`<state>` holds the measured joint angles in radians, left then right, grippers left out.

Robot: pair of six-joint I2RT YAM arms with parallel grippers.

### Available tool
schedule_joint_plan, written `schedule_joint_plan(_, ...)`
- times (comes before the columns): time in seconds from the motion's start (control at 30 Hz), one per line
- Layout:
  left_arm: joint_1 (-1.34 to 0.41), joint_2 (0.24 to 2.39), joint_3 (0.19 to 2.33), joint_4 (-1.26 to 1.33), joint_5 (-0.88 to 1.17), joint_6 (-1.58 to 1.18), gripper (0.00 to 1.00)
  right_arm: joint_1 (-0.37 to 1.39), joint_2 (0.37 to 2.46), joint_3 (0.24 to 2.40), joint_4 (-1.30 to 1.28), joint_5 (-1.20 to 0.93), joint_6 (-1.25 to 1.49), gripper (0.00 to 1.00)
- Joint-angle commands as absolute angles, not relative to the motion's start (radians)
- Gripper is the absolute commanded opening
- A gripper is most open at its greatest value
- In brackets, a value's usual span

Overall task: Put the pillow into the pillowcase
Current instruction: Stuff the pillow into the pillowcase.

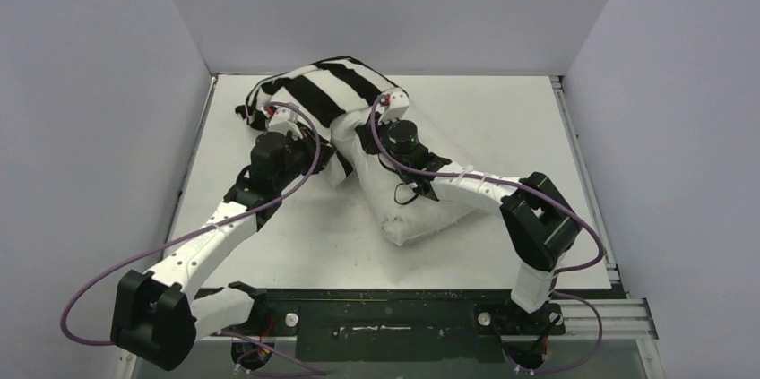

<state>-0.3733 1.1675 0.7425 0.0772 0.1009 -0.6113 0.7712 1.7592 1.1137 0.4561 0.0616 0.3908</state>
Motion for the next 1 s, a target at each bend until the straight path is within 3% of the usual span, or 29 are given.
schedule_joint_plan(0.0, -0.512, 1.056, 0.731, 0.048, 0.074, -0.661, 0.00, 0.747, 1.812, 1.227, 0.606, 0.194, 0.512, 0.00)
schedule_joint_plan(0.13, -0.645, 1.059, 0.587, 0.158, 0.024, -0.726, 0.00, 0.758, 1.866, 1.223, 0.630, 0.264, 0.598, 0.00)
schedule_joint_plan(0.43, -0.648, 1.056, 0.803, 0.013, 0.008, -0.619, 0.00, 0.759, 1.852, 1.234, 0.647, 0.250, 0.629, 0.00)
schedule_joint_plan(0.63, -0.647, 1.044, 1.006, -0.088, 0.035, -0.572, 0.00, 0.736, 1.738, 1.225, 0.585, 0.018, 0.693, 0.00)
schedule_joint_plan(0.8, -0.650, 1.078, 1.283, -0.161, 0.176, -0.614, 0.00, 0.723, 1.593, 1.199, 0.534, -0.250, 0.890, 0.00)
schedule_joint_plan(0.97, -0.650, 1.132, 1.357, -0.132, 0.240, -0.652, 0.00, 0.705, 1.562, 1.191, 0.497, -0.392, 1.008, 0.00)
